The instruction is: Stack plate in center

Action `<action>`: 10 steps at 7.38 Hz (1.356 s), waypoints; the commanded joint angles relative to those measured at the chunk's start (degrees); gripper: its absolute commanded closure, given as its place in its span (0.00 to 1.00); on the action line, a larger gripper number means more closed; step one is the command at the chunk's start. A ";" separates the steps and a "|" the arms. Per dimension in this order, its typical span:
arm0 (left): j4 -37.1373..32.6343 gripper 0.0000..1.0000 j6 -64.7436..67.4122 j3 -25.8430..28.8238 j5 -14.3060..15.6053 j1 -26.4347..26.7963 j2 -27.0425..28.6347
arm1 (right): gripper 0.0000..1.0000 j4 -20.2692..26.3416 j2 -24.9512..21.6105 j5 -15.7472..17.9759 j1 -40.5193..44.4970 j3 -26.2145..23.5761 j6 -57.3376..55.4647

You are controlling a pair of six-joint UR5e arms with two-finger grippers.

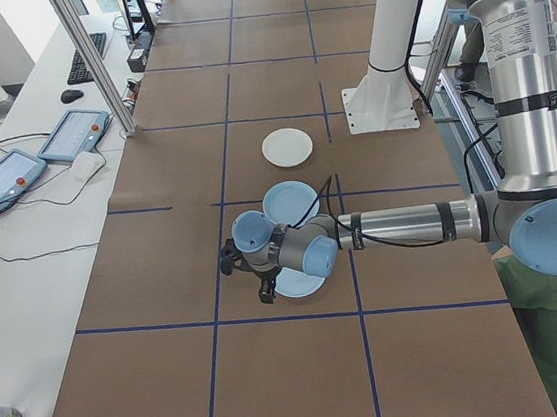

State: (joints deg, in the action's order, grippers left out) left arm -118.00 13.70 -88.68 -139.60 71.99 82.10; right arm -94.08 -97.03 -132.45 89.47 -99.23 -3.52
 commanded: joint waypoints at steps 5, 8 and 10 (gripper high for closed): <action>-14.18 0.41 5.81 10.02 2.75 -6.69 -0.10 | 0.00 0.04 0.00 0.00 0.09 0.00 0.00; -13.92 1.00 5.81 9.67 -1.35 -6.69 -0.01 | 0.00 0.04 0.00 0.00 0.00 0.00 0.00; -13.92 1.00 5.72 9.67 -2.34 -6.69 0.08 | 0.00 0.04 0.00 0.00 0.00 0.00 0.00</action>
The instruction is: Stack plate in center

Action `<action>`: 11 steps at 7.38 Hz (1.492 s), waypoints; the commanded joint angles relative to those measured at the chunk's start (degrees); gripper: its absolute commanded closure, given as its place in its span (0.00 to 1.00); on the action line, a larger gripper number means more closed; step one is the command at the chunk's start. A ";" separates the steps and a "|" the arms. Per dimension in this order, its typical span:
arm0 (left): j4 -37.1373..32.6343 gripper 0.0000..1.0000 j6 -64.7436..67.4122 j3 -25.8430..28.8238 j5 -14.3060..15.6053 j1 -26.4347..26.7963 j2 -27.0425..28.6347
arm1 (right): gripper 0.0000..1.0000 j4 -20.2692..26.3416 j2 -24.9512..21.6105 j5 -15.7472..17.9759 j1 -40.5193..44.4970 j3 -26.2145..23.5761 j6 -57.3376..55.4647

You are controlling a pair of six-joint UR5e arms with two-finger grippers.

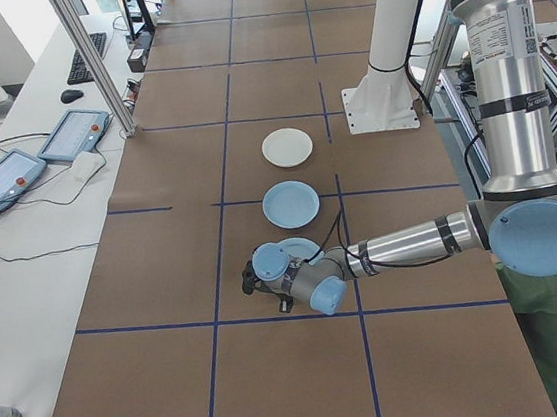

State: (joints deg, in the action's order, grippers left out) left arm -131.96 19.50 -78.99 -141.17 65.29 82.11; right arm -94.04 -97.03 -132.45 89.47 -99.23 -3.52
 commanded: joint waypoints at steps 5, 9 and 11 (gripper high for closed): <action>0.82 1.00 0.18 -2.11 -15.51 5.80 0.24 | 0.00 0.00 0.00 0.00 0.00 0.00 0.00; 1.01 1.00 19.89 -10.01 -10.83 6.17 3.04 | 0.00 0.00 0.00 0.00 0.00 0.00 0.00; 0.91 1.00 27.22 -13.98 -5.19 1.62 3.14 | 0.00 0.00 0.00 0.00 0.08 0.00 0.00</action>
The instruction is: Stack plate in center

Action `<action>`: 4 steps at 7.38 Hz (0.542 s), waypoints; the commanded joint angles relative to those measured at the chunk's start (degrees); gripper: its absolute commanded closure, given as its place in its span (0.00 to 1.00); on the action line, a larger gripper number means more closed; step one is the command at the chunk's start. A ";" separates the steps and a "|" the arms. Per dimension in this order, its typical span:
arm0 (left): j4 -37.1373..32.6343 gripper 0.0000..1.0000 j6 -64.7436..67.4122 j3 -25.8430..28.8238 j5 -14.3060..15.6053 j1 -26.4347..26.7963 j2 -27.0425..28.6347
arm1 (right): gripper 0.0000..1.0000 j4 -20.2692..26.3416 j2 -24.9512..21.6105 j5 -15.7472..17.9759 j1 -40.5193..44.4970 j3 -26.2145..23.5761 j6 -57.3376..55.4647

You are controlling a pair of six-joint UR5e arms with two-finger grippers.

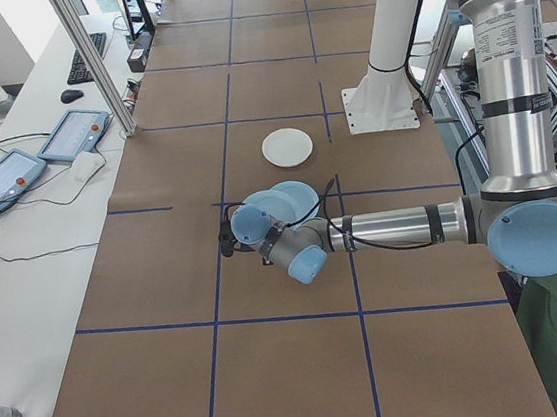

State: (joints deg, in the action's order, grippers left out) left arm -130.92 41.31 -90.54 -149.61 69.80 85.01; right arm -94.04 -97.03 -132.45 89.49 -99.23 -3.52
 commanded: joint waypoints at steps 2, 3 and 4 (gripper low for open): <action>-6.24 1.00 15.94 -3.24 7.74 -10.18 0.16 | 0.00 0.00 0.00 0.00 -0.02 0.00 0.00; -8.45 1.00 18.95 -3.24 8.19 -12.82 0.07 | 0.00 0.00 0.00 0.00 -0.02 0.00 0.00; -8.64 1.00 20.20 -3.06 9.58 -14.76 0.07 | 0.00 0.00 0.00 0.00 -0.02 0.00 0.00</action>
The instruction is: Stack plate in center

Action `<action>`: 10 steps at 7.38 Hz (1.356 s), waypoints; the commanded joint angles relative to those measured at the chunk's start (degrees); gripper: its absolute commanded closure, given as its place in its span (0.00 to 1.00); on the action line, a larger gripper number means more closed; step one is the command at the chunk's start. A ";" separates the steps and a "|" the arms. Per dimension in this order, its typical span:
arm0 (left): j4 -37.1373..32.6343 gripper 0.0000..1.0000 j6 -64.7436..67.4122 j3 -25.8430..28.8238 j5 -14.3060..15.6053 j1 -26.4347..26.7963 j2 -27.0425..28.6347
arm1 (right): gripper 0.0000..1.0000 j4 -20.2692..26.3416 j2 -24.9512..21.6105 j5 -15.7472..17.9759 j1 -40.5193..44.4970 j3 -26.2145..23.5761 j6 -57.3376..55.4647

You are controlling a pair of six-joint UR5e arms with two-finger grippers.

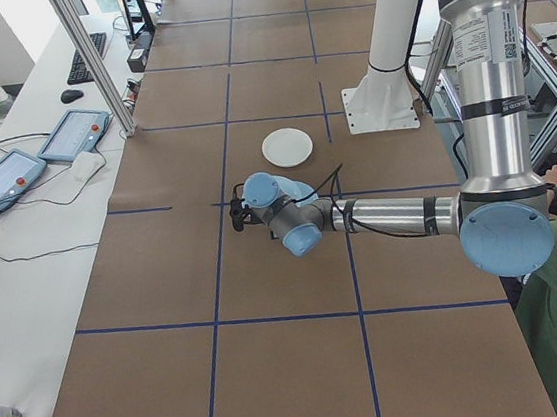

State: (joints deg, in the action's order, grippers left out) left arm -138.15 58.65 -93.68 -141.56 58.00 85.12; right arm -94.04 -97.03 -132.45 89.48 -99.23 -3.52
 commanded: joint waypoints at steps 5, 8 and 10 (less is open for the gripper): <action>-1.95 1.00 2.43 0.60 1.46 -5.44 -0.31 | 0.00 0.00 0.00 0.00 -0.01 0.00 0.00; -2.04 0.23 2.61 0.60 1.46 -5.88 -0.57 | 0.00 0.00 0.00 0.00 -0.01 0.00 0.00; -2.57 0.00 2.87 0.25 0.85 -5.62 -0.83 | 0.00 0.00 0.00 0.00 -0.01 0.00 0.00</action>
State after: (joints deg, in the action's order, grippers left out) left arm -140.57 61.41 -93.16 -140.24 52.24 84.46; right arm -94.04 -97.03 -132.45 89.47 -99.23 -3.51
